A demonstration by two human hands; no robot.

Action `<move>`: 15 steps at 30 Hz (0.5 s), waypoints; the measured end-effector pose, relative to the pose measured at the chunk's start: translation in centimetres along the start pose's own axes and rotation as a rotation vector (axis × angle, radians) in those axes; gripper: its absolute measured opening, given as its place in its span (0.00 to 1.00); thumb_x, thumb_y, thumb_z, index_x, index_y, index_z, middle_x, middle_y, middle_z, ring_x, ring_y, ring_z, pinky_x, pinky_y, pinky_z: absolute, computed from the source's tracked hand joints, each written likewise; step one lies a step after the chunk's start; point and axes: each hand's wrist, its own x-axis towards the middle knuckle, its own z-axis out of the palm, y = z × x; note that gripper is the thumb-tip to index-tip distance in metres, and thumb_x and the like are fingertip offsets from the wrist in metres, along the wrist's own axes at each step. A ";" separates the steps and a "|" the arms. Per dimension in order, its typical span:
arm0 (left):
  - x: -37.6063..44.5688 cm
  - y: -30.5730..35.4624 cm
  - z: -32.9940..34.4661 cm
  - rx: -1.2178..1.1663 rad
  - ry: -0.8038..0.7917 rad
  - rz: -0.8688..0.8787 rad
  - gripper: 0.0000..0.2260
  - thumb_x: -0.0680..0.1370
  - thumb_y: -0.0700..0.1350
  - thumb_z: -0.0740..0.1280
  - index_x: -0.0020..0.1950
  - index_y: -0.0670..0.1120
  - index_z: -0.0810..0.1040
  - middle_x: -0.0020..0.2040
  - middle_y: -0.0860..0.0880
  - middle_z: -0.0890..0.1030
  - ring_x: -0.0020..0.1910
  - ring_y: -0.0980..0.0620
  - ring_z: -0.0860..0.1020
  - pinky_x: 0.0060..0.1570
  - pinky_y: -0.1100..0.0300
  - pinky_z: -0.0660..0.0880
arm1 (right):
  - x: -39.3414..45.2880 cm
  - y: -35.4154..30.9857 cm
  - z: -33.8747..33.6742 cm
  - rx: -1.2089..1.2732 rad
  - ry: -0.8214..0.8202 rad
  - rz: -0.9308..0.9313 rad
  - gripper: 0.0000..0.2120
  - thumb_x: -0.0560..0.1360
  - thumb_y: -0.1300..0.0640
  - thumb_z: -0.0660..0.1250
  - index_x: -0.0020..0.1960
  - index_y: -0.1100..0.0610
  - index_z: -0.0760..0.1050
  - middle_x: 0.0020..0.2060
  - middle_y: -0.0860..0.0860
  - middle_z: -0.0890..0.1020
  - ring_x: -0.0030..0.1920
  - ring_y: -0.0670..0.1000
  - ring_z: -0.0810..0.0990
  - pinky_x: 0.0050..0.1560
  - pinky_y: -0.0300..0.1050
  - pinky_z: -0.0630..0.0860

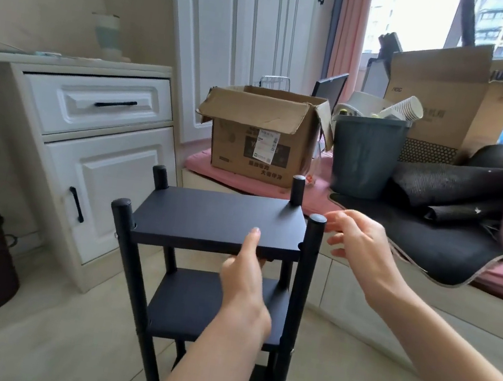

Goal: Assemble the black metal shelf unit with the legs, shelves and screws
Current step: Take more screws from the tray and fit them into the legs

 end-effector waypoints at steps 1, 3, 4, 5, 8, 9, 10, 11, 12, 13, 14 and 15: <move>0.2 0.0 0.6 -0.005 -0.016 -0.046 0.13 0.78 0.56 0.70 0.55 0.48 0.78 0.56 0.48 0.83 0.55 0.48 0.81 0.54 0.56 0.74 | 0.1 0.2 0.3 -0.021 -0.023 -0.025 0.12 0.81 0.56 0.60 0.46 0.59 0.80 0.40 0.51 0.82 0.39 0.50 0.78 0.44 0.49 0.75; 0.4 -0.1 1.4 -0.018 -0.027 -0.101 0.13 0.80 0.57 0.67 0.52 0.48 0.79 0.49 0.49 0.85 0.49 0.52 0.83 0.41 0.60 0.72 | 0.3 0.9 0.7 -0.074 -0.058 -0.092 0.17 0.81 0.50 0.60 0.45 0.61 0.79 0.39 0.57 0.82 0.39 0.56 0.79 0.45 0.55 0.76; 0.4 -0.1 1.8 -0.040 -0.023 -0.101 0.12 0.81 0.57 0.65 0.49 0.48 0.79 0.47 0.50 0.85 0.47 0.52 0.83 0.39 0.61 0.71 | 0.4 1.1 0.8 -0.120 -0.070 -0.131 0.19 0.81 0.48 0.59 0.45 0.62 0.79 0.40 0.60 0.82 0.41 0.59 0.79 0.46 0.57 0.76; 0.5 -0.2 2.0 -0.057 -0.021 -0.095 0.12 0.82 0.56 0.64 0.47 0.49 0.78 0.45 0.50 0.85 0.46 0.53 0.83 0.38 0.61 0.71 | 0.3 1.2 0.9 -0.165 -0.080 -0.169 0.19 0.82 0.48 0.59 0.44 0.61 0.79 0.40 0.60 0.82 0.43 0.59 0.79 0.47 0.56 0.76; 0.6 -0.4 2.3 -0.055 -0.013 -0.067 0.11 0.82 0.54 0.63 0.47 0.49 0.79 0.46 0.49 0.85 0.46 0.52 0.83 0.38 0.61 0.72 | 0.3 1.6 0.9 -0.221 -0.059 -0.252 0.16 0.82 0.50 0.61 0.42 0.56 0.82 0.39 0.53 0.83 0.43 0.52 0.79 0.47 0.49 0.74; 0.7 -0.5 2.3 -0.049 -0.016 -0.055 0.12 0.82 0.54 0.63 0.48 0.48 0.80 0.46 0.49 0.86 0.46 0.51 0.84 0.39 0.61 0.73 | 0.1 1.6 0.8 -0.228 -0.046 -0.278 0.16 0.81 0.51 0.62 0.41 0.56 0.82 0.38 0.51 0.82 0.42 0.49 0.79 0.46 0.46 0.74; 0.7 -0.7 2.4 -0.047 -0.021 -0.046 0.12 0.81 0.53 0.63 0.49 0.47 0.81 0.47 0.48 0.87 0.46 0.50 0.84 0.40 0.60 0.74 | -0.1 1.6 0.9 -0.225 -0.034 -0.304 0.16 0.80 0.52 0.64 0.39 0.57 0.81 0.36 0.49 0.80 0.39 0.45 0.77 0.43 0.42 0.72; 0.8 -0.8 2.4 -0.046 -0.023 -0.036 0.12 0.81 0.53 0.63 0.50 0.46 0.81 0.48 0.47 0.87 0.45 0.50 0.85 0.40 0.60 0.75 | -0.4 1.7 0.9 -0.210 -0.024 -0.322 0.16 0.80 0.53 0.65 0.37 0.59 0.79 0.34 0.47 0.76 0.35 0.43 0.74 0.39 0.37 0.69; 0.8 -0.9 2.5 -0.042 -0.026 -0.025 0.12 0.81 0.52 0.63 0.50 0.46 0.81 0.48 0.47 0.87 0.45 0.49 0.85 0.39 0.59 0.76 | -0.7 1.7 0.9 -0.187 -0.018 -0.331 0.15 0.79 0.55 0.66 0.35 0.59 0.78 0.32 0.46 0.72 0.31 0.42 0.71 0.36 0.33 0.65; 0.8 -1.0 2.5 -0.035 -0.028 -0.012 0.12 0.81 0.52 0.63 0.51 0.46 0.81 0.48 0.47 0.87 0.44 0.49 0.85 0.39 0.59 0.77 | -1.0 1.7 0.8 -0.162 -0.019 -0.335 0.15 0.79 0.56 0.66 0.34 0.58 0.77 0.31 0.45 0.69 0.29 0.42 0.69 0.33 0.31 0.64; 0.7 -1.1 2.5 -0.023 -0.029 0.002 0.12 0.81 0.52 0.63 0.51 0.46 0.81 0.47 0.47 0.87 0.44 0.48 0.85 0.38 0.59 0.77 | -1.3 1.8 0.7 -0.143 -0.023 -0.344 0.15 0.78 0.56 0.67 0.33 0.56 0.76 0.31 0.45 0.68 0.28 0.43 0.69 0.32 0.30 0.64; 0.7 -1.2 2.5 -0.011 -0.034 0.015 0.12 0.80 0.53 0.63 0.52 0.46 0.81 0.47 0.47 0.87 0.44 0.47 0.84 0.38 0.58 0.77 | -1.6 1.8 0.6 -0.136 -0.027 -0.358 0.15 0.78 0.56 0.67 0.32 0.53 0.75 0.30 0.45 0.68 0.27 0.43 0.68 0.31 0.30 0.63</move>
